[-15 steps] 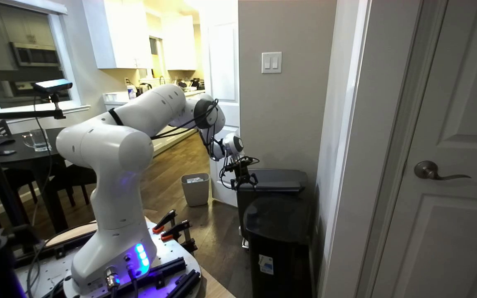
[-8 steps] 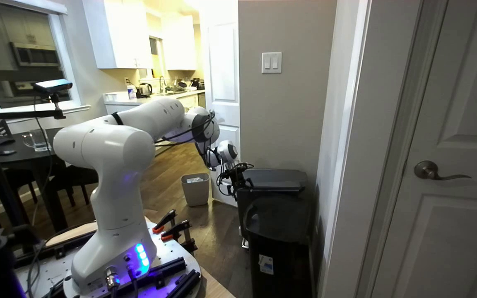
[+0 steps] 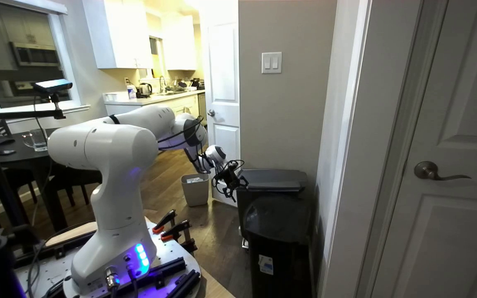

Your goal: Open the lid to the black bin

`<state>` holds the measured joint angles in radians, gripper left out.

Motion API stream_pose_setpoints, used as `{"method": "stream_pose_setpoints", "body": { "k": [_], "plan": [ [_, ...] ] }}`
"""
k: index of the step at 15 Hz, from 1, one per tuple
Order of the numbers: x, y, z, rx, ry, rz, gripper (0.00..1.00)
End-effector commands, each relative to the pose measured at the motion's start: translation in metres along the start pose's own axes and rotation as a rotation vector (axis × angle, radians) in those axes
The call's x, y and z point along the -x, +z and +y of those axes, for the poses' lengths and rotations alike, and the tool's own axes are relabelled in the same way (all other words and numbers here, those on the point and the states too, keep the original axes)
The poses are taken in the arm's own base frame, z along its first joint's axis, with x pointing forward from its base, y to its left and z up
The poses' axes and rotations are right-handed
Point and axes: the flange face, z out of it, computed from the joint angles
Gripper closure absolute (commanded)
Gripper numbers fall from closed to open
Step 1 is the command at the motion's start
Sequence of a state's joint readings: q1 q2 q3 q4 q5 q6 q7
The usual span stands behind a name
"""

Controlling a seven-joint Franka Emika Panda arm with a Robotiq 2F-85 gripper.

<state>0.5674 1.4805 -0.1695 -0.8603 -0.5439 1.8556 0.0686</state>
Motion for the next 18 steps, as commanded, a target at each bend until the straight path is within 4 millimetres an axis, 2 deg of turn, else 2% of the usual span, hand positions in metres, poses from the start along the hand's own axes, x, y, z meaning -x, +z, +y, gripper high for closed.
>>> {"method": "stream_pose_setpoints", "body": {
  "k": [1,4,8,9,12,18],
  "plan": [
    [0.002,-0.014,-0.01,0.085,-0.01,-0.031,0.0],
    [0.003,-0.012,-0.014,0.127,-0.017,-0.031,0.0],
    [0.007,0.011,0.001,0.149,-0.005,-0.051,0.0],
    [0.003,-0.004,-0.005,0.132,-0.015,-0.034,0.0],
    [0.005,0.008,0.003,0.126,-0.007,-0.05,0.0],
    [0.005,0.007,0.002,0.127,-0.009,-0.048,0.0]
  ]
}}
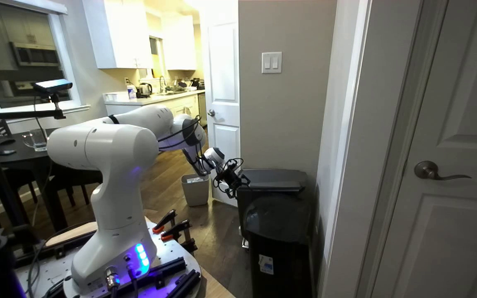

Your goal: Open the lid to the black bin

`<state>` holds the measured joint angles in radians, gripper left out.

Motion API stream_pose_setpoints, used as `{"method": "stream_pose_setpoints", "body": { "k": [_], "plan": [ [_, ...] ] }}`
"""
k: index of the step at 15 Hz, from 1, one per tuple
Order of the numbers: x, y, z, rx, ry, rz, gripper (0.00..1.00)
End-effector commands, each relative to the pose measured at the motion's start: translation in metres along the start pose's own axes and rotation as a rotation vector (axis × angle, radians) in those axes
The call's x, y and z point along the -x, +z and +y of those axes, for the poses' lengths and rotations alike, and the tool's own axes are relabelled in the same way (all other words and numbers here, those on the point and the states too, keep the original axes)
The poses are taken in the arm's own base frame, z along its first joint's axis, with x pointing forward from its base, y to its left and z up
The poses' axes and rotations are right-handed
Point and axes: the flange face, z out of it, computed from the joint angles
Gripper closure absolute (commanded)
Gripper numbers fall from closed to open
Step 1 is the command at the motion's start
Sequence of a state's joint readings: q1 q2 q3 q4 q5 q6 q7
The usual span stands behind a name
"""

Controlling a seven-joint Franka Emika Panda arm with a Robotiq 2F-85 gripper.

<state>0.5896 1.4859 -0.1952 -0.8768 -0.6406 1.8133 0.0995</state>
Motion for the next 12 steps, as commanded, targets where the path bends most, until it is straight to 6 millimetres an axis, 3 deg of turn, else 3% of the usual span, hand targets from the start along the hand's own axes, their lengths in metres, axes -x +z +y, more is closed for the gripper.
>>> {"method": "stream_pose_setpoints", "body": {
  "k": [1,12],
  "plan": [
    [0.0,-0.001,0.001,0.0,0.001,0.0,0.0],
    [0.008,0.071,0.034,-0.096,0.042,-0.014,0.0]
  ]
}}
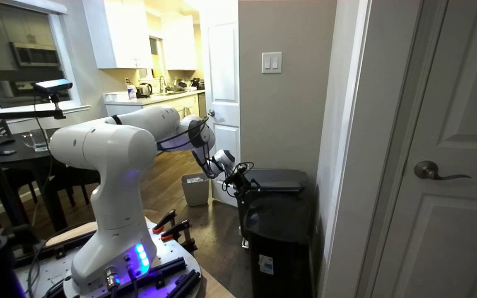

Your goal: Open the lid to the black bin

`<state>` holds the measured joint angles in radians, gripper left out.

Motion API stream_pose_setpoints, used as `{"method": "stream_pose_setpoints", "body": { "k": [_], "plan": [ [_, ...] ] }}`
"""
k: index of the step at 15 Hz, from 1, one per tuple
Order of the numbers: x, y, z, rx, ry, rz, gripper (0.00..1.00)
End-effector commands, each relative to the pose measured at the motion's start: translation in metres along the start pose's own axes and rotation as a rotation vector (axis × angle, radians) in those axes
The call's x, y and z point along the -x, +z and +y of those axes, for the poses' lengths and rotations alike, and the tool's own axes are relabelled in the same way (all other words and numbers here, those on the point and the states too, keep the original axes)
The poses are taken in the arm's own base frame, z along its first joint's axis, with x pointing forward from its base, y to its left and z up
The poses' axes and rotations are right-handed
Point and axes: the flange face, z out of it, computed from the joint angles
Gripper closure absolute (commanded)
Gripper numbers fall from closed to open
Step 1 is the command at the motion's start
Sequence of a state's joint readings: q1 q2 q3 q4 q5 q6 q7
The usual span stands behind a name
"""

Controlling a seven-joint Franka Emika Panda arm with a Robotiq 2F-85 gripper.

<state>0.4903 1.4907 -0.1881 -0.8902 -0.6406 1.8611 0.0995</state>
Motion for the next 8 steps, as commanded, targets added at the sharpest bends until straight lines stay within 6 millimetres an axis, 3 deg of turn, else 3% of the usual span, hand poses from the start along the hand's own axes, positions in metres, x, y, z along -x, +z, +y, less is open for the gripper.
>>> {"method": "stream_pose_setpoints", "body": {
  "k": [1,8],
  "plan": [
    [0.0,0.017,0.004,-0.084,-0.004,0.013,0.0],
    [0.001,0.028,0.009,-0.256,0.042,0.015,0.0]
  ]
}}
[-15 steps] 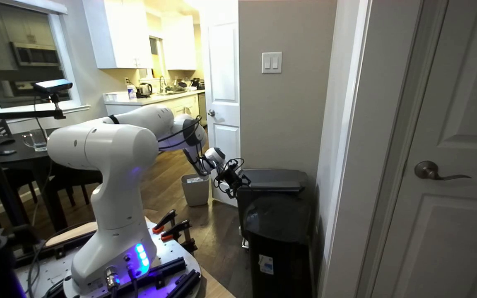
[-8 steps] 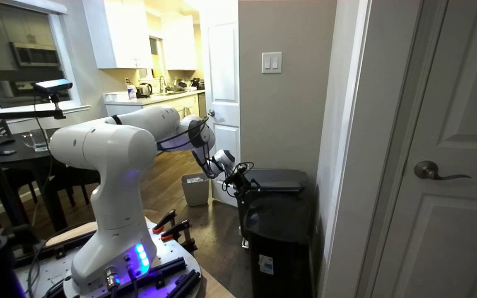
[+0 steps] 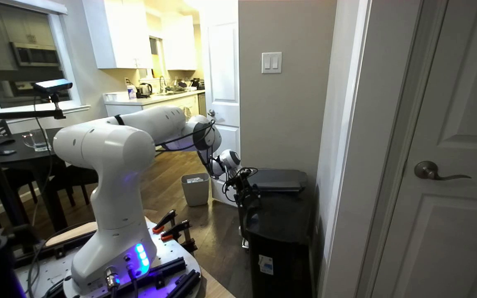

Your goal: Open the lid to the black bin

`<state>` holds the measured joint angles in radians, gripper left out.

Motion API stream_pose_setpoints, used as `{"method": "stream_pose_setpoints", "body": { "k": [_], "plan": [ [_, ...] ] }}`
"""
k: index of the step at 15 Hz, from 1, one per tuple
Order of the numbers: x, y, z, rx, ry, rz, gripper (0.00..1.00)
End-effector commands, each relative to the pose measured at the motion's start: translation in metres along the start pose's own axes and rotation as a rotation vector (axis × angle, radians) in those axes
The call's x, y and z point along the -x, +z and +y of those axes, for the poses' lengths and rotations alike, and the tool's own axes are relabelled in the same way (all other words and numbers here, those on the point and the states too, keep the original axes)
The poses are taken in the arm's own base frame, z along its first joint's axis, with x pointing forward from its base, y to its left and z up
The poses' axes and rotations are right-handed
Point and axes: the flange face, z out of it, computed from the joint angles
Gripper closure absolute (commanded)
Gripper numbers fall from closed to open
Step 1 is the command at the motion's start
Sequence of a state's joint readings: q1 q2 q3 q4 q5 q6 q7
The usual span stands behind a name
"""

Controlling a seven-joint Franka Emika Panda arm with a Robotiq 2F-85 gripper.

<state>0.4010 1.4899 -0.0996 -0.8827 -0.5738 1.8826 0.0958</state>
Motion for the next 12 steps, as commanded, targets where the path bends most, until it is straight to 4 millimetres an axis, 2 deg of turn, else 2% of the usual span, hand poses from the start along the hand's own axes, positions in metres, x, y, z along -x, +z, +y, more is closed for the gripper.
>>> {"method": "stream_pose_setpoints", "body": {
  "k": [1,5,12],
  "plan": [
    [0.0,0.009,0.009,-0.075,0.01,0.013,0.0],
    [-0.001,0.012,0.016,-0.009,0.016,0.032,0.0],
    [0.004,0.017,0.021,0.295,-0.028,0.011,0.0]
  ]
}}
